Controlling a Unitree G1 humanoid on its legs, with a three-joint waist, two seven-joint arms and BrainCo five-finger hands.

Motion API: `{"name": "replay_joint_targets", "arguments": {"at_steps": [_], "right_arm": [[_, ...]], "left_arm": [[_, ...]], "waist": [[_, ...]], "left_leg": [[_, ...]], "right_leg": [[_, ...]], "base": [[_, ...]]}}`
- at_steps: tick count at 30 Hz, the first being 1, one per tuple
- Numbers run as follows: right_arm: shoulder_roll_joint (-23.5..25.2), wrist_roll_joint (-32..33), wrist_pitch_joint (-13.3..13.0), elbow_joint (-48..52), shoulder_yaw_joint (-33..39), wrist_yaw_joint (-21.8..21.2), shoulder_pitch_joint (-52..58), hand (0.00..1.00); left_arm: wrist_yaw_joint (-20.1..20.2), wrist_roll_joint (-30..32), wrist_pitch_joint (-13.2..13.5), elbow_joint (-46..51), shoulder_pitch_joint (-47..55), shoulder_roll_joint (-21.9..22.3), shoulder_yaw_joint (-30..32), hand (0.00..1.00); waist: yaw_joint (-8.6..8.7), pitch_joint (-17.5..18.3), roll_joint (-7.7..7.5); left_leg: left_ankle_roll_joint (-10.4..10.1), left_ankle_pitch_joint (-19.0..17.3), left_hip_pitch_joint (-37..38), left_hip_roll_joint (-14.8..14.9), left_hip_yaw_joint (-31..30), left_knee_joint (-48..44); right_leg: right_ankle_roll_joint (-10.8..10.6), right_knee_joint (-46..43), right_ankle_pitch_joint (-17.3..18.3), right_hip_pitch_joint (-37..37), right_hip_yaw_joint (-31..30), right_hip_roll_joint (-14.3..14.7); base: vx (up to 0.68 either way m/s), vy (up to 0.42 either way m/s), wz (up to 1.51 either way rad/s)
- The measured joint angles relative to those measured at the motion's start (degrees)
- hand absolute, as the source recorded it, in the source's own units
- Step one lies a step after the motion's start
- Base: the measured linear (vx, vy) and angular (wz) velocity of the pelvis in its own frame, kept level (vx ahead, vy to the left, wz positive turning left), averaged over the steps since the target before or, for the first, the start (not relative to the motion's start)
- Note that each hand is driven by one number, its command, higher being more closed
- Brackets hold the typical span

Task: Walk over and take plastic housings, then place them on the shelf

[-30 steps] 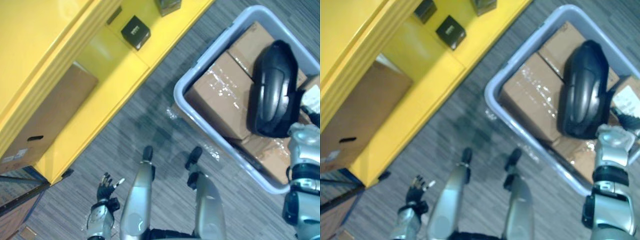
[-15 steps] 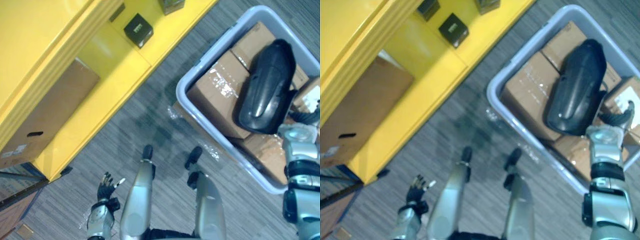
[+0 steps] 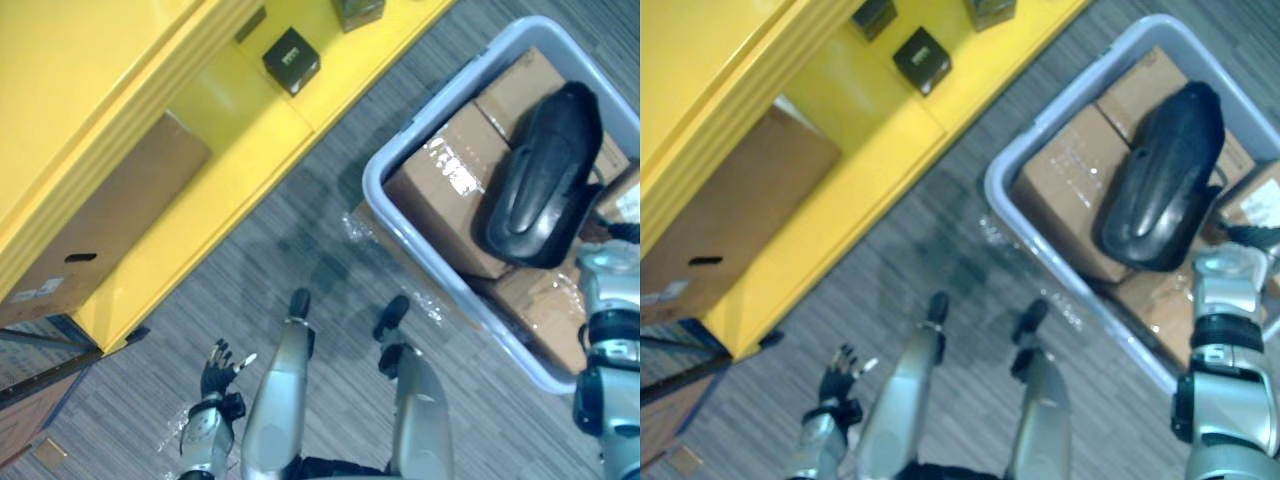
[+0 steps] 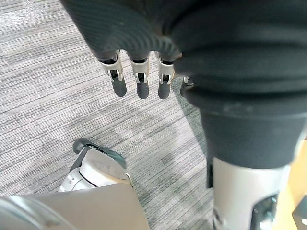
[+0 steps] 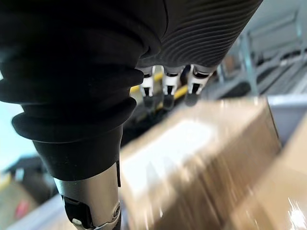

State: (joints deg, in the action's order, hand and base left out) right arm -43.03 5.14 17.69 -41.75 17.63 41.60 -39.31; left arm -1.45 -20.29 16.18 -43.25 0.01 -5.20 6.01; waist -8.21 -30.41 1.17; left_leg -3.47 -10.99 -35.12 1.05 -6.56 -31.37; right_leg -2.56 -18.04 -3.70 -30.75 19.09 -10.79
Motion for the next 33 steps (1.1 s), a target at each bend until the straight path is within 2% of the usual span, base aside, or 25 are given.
{"name": "replay_joint_targets", "arguments": {"at_steps": [3,6,9,11,12,13,16,20,26,28,33], "right_arm": [[-1.64,1.39,-1.59,5.45,3.67,3.35,2.01,0.0],[-2.4,1.46,-4.81,9.29,6.22,5.83,5.04,0.0],[-2.36,1.47,-9.0,10.6,7.35,7.71,7.78,0.0],[-2.18,2.0,-12.46,13.96,7.5,7.66,9.04,0.0],[-1.94,1.94,-13.17,15.08,7.44,7.47,9.36,0.0],[-0.67,2.04,-14.93,16.35,6.97,5.89,9.49,0.0],[3.48,2.14,-15.17,16.18,4.73,1.18,9.57,0.0],[6.05,3.64,-14.96,13.51,0.61,-2.51,8.78,0.0],[6.78,6.7,-14.51,2.48,-0.83,-4.26,4.55,0.0],[6.75,7.72,-14.61,-1.72,-0.86,-5.26,2.98,0.0],[6.16,9.94,-14.58,-8.12,-0.9,-6.75,-0.02,0.0]], "left_arm": [[0.35,-0.02,-0.03,0.75,0.11,-0.05,0.54,0.0],[0.69,-0.01,-0.17,1.82,0.48,-0.42,1.13,0.0],[0.93,-0.01,-0.72,1.58,0.5,-1.4,2.46,0.0],[1.72,-0.01,-1.73,1.53,0.98,-1.56,2.71,0.0],[1.82,-0.01,-1.82,1.55,1.18,-1.58,2.71,0.0],[1.89,-0.01,-1.98,1.54,1.57,-1.94,2.72,0.0],[1.91,0.01,-2.58,0.86,2.21,-2.68,2.66,0.0],[1.53,0.01,-2.49,-0.93,2.59,-2.92,2.57,0.0],[0.88,-0.01,-1.98,-2.92,3.01,-2.9,2.3,0.0],[0.28,-0.06,-1.95,-3.3,3.08,-3.07,2.33,0.0],[0.34,-0.15,-1.84,-4.51,3.07,-3.05,2.32,0.0]], "waist": [[1.63,0.08,-0.15],[2.95,0.31,-0.58],[3.13,0.63,-1.49],[3.18,0.72,-1.68],[3.23,0.85,-1.86],[3.55,1.22,-2.51],[3.31,1.53,-3.44],[2.33,1.54,-3.48],[2.06,1.56,-3.45],[1.13,1.57,-3.44],[0.4,1.74,-3.1]], "left_leg": [[0.02,-0.08,0.84,0.35,0.34,-0.21],[0.13,-0.36,1.72,0.89,0.85,-0.29],[0.08,-0.65,2.97,1.5,1.59,-0.16],[0.12,-0.68,4.09,1.57,2.28,0.25],[0.14,-0.67,4.25,1.57,2.45,0.45],[0.19,-0.54,4.26,1.56,2.5,1.0],[0.15,-0.48,4.86,1.8,2.35,1.25],[0.31,-0.18,5.36,1.43,2.11,1.96],[0.36,0.89,5.29,0.18,0.04,3.17],[0.29,1.03,5.26,0.02,-0.3,3.43],[0.33,1.38,5.04,-0.64,-0.89,3.92]], "right_leg": [[-0.08,0.87,-0.47,1.22,-0.16,0.38],[-0.27,2.86,-1.18,2.84,-0.54,1.24],[-0.19,4.05,-1.79,3.91,-1.45,2.03],[-0.32,5.03,-2.33,4.91,-1.99,2.3],[-0.34,5.26,-2.48,4.98,-2.12,2.29],[-0.45,6.0,-2.85,5.05,-2.14,2.32],[-0.23,7.65,-3.79,6.44,-1.94,2.83],[-0.48,9.01,-4.29,7.53,-1.62,2.62],[-0.6,10.0,-4.48,8.7,0.76,1.78],[-0.6,10.02,-4.48,8.72,1.1,1.69],[-0.55,10.01,-4.41,8.71,1.73,1.41]], "base": [[-0.01,0.026,-0.06],[-0.02,0.026,-0.14],[-0.02,0.015,-0.17],[-0.02,0.024,-0.15],[-0.02,0.024,-0.1],[0.0,0.0,0.0],[0.0,0.0,0.0],[0.01,0.023,0.05],[0.03,0.038,0.22],[0.03,0.032,0.09],[0.0,0.036,0.08]]}}
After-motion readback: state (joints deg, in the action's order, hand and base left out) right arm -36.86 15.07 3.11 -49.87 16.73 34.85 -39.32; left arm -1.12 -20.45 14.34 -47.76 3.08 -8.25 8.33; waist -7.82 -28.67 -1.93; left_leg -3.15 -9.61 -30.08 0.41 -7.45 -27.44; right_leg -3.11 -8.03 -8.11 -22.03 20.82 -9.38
